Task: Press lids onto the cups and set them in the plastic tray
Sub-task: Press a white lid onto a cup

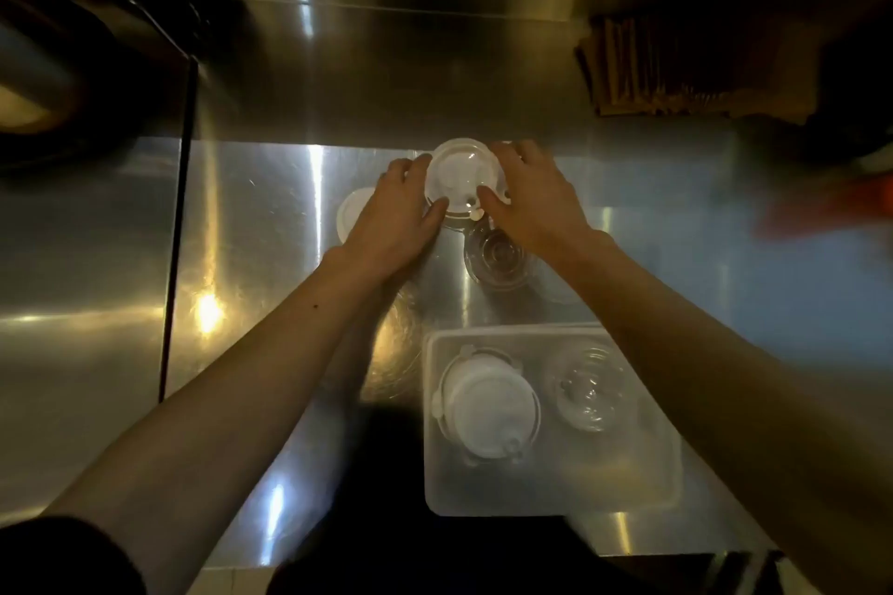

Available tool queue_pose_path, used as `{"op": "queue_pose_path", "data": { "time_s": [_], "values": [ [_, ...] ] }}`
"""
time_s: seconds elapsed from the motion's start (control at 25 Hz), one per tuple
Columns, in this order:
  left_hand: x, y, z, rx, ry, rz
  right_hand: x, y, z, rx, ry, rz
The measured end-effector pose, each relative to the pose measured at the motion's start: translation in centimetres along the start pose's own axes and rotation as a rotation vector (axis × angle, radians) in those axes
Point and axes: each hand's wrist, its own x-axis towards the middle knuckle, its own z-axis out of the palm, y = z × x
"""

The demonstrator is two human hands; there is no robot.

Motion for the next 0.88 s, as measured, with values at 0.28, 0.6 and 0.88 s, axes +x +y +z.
{"op": "queue_pose_path", "data": {
  "time_s": [0.28, 0.6, 0.88],
  "values": [
    [0.9, -0.5, 0.8, -0.008, -0.039, -0.018, 0.5, -0.2, 0.8, 0.053, -0.019, 0.076],
    [0.6, 0.5, 0.3, -0.15, -0.011, -0.024, 0.5, -1.5, 0.1, 0.338, 0.048, 0.165],
    [-1.1, 0.8, -1.2, -0.178, 0.049, -0.072, -1.3, -2.6, -0.4, 0.675, 0.093, 0.275]
  ]
}}
